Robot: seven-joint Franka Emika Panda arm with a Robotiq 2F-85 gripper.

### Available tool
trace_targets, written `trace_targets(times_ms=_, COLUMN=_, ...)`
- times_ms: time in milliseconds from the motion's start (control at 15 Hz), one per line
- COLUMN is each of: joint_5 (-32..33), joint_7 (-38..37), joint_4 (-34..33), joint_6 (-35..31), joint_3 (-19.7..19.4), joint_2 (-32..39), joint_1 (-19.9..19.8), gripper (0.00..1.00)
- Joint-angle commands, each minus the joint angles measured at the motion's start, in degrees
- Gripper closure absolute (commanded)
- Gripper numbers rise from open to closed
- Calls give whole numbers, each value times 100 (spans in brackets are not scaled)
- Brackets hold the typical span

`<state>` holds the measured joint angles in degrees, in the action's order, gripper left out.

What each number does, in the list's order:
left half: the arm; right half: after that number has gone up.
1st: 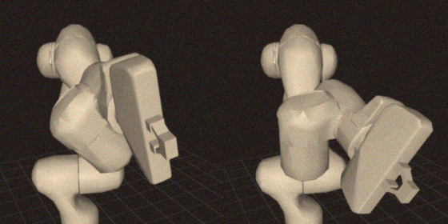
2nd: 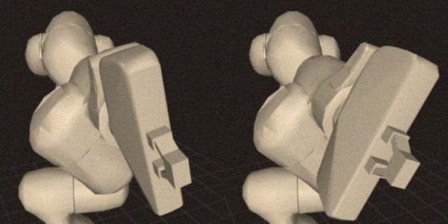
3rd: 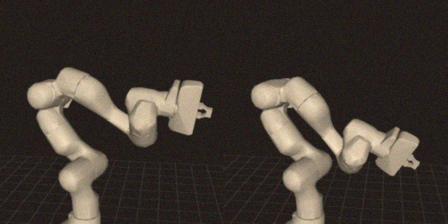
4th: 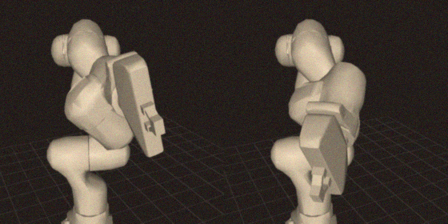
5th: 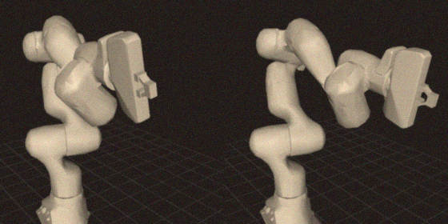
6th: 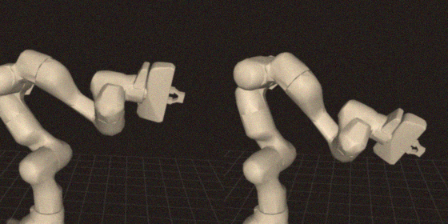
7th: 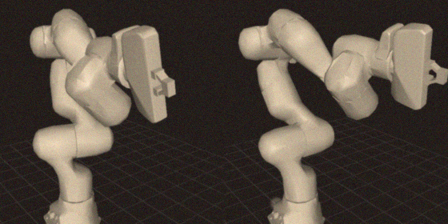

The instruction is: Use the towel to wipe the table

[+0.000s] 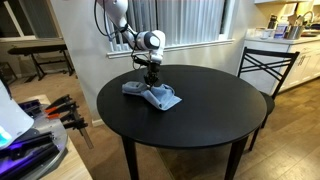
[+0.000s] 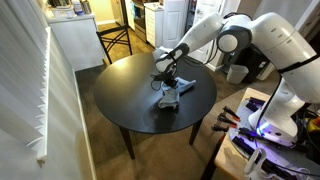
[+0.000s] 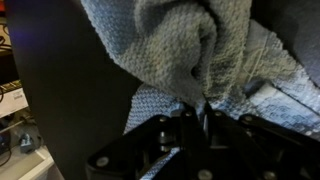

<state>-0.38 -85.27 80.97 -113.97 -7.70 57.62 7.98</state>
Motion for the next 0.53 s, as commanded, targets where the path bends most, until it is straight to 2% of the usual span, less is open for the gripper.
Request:
trace_targets(times_ms=0, joint_5=-85, joint_7=-664, joint_4=-616, joint_6=436, joint_3=102, joint_2=412, joint_1=263, gripper=97)
trace_targets(times_ms=267, joint_5=246, joint_7=-416, joint_4=-461, joint_6=885, joint_3=305, joint_2=425, joint_1=710, gripper=97)
trace_targets(times_ms=467, joint_5=767, joint_7=-164, joint_4=-413, joint_6=1134, joint_3=358, joint_2=443, joint_1=1089, gripper=97)
